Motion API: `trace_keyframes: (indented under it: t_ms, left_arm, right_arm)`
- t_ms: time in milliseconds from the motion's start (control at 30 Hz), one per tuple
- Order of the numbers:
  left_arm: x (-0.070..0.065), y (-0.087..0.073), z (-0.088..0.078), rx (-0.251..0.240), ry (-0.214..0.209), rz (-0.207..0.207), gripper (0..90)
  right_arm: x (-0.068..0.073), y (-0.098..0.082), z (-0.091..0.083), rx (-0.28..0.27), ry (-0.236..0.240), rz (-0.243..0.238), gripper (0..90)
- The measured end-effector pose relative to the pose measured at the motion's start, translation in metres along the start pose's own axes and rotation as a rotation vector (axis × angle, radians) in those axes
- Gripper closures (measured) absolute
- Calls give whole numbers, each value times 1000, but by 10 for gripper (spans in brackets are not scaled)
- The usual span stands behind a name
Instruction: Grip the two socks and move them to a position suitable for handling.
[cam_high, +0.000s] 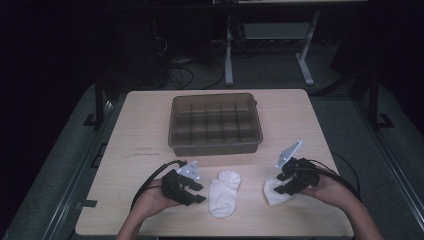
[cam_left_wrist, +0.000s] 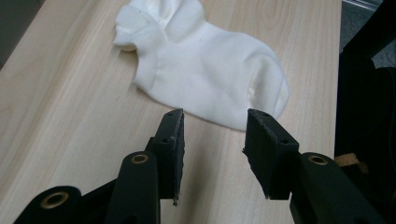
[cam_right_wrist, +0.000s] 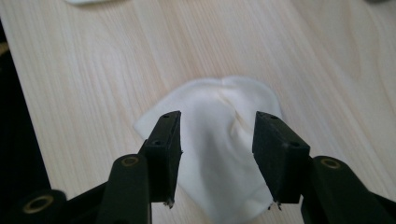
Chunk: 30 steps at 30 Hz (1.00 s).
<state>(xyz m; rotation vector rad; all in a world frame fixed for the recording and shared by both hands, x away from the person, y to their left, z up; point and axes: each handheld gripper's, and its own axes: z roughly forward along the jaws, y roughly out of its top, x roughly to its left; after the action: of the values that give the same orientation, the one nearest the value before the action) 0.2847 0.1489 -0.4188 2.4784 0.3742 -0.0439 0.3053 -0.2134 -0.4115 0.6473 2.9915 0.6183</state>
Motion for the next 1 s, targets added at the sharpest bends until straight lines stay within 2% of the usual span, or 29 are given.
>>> trace_keyframes:
  t_ms: [233, 400, 500, 600, 633, 667, 700, 733, 900, 933, 1000]
  left_arm:
    - [3, -3, -6, -11, 9, -12, 567]
    - [5, -7, -8, -13, 12, -24, 566]
    - [5, -7, -9, -12, 13, -22, 565]
    - [6, -8, -10, -20, 14, -30, 565]
    - [6, -8, -10, -20, 12, -30, 565]
    - [7, -9, -11, -17, 15, -31, 565]
    - [7, -9, -11, -18, 14, -35, 565]
    - [7, -10, -11, -20, 17, -39, 565]
    - [8, -11, -13, -24, 20, -40, 565]
    - [8, -11, -13, -26, 20, -42, 565]
    - [9, -12, -14, -28, 22, -44, 565]
  right_arm:
    - [-1, -12, 5, 28, -14, -1, 507]
    - [2, -20, 23, 83, -25, -8, 476]
    - [5, -22, 24, 62, -45, -14, 485]
    - [7, -23, 23, 53, -54, -5, 558]
    - [7, -23, 23, 53, -54, -5, 558]
    - [9, -22, 23, 53, -58, -9, 644]
    - [9, -22, 23, 53, -58, -9, 644]
    - [11, -21, 23, 60, -62, -2, 725]
    - [12, -17, 23, 82, -79, 13, 797]
    - [11, -15, 23, 74, -69, 36, 804]
    - [10, -14, 22, 66, -61, 44, 805]
